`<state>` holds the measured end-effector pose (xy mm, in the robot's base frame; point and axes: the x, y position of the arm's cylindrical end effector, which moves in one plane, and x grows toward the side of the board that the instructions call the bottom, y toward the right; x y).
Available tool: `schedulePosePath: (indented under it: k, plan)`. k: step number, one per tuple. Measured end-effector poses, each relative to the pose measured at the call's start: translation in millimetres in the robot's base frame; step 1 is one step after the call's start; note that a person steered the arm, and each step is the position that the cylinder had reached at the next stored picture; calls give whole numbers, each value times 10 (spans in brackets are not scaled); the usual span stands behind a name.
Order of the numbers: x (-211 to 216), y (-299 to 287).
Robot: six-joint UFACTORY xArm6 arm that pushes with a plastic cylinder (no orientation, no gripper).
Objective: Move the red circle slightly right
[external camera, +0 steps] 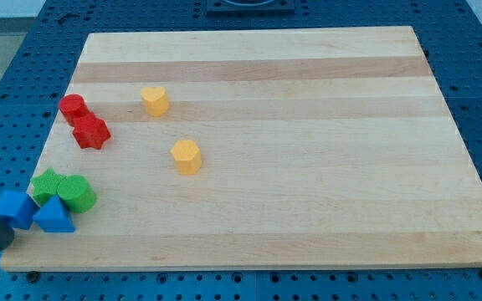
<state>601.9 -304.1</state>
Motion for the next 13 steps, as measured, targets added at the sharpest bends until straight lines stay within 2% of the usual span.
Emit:
schedulePosePath:
  k: [1,3,7,9,10,11,12,13]
  plan:
    - [70,-2]
    - [162,392]
    - [-26,1349]
    - [-796,2439]
    - [-1273,2573]
    - [-2077,2672]
    - [-2849,2324]
    - [-3285,1592]
